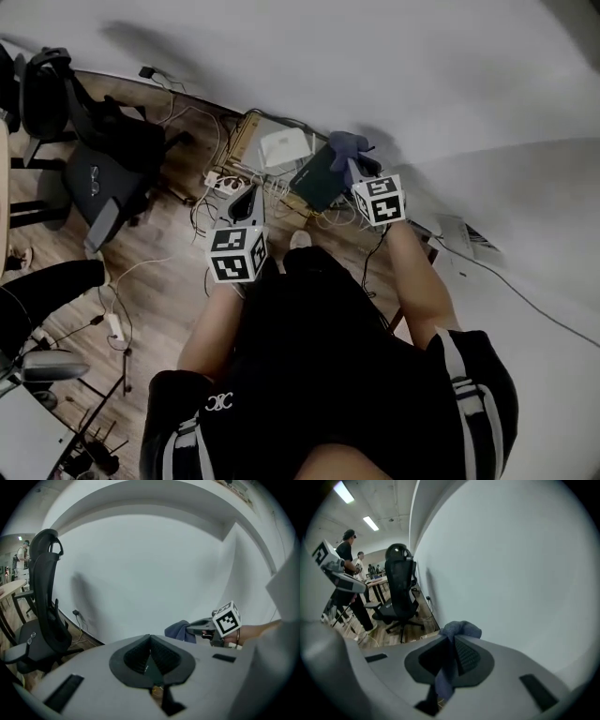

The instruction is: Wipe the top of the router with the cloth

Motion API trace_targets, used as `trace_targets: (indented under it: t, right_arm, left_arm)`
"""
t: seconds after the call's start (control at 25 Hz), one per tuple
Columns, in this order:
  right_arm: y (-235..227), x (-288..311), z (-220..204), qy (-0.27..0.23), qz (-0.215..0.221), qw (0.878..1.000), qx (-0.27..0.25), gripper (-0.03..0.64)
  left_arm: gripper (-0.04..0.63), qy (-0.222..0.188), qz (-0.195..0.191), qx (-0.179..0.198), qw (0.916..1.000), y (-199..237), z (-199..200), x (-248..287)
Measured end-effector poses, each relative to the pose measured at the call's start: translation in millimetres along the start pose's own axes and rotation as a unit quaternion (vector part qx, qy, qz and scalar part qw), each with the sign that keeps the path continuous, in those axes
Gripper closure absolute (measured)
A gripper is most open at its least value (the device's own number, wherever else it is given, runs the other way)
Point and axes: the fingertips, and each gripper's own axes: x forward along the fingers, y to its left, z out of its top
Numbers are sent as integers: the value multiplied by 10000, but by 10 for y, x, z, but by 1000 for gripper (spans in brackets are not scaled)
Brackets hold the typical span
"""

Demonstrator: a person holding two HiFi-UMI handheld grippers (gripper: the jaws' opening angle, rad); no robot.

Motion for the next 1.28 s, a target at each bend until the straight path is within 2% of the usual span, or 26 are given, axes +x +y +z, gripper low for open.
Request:
trace_targets:
  t: [0.12,0.28,0.56,0.8,0.96,1.12,1.28]
  right_arm:
    - [39,250,-205,446,11,9957,-806,595]
    - [110,611,-480,1044,28,9755,-1938,595]
    - [108,1205,-1037,1992,335,9388,-2790,595]
    - [-133,1724,-1438,2719,9,9128,-3048,595]
    - [-273,2059,-1652,3004,-139,9060,-2980,595]
    - [-348,2372,-1971,3289,-88,9014,-2813,595]
    - [-491,2653,-2217,3509,-173,8902,-2901,595]
  left_arm:
    - [592,114,66,-133,9998,45,-212,23]
    - [592,229,145,-253,9993,163,-438,86]
    - [592,437,239,-373,9981,360,-778,276]
    - [592,674,213,-575,9958,534,-1170,567]
    - [592,757,127,-670,9948,621,-1400,895]
    - [592,788,-15,-718,9943,694,-1602,1228]
    - [592,833,-158,-676,9941,781,-1787,1506]
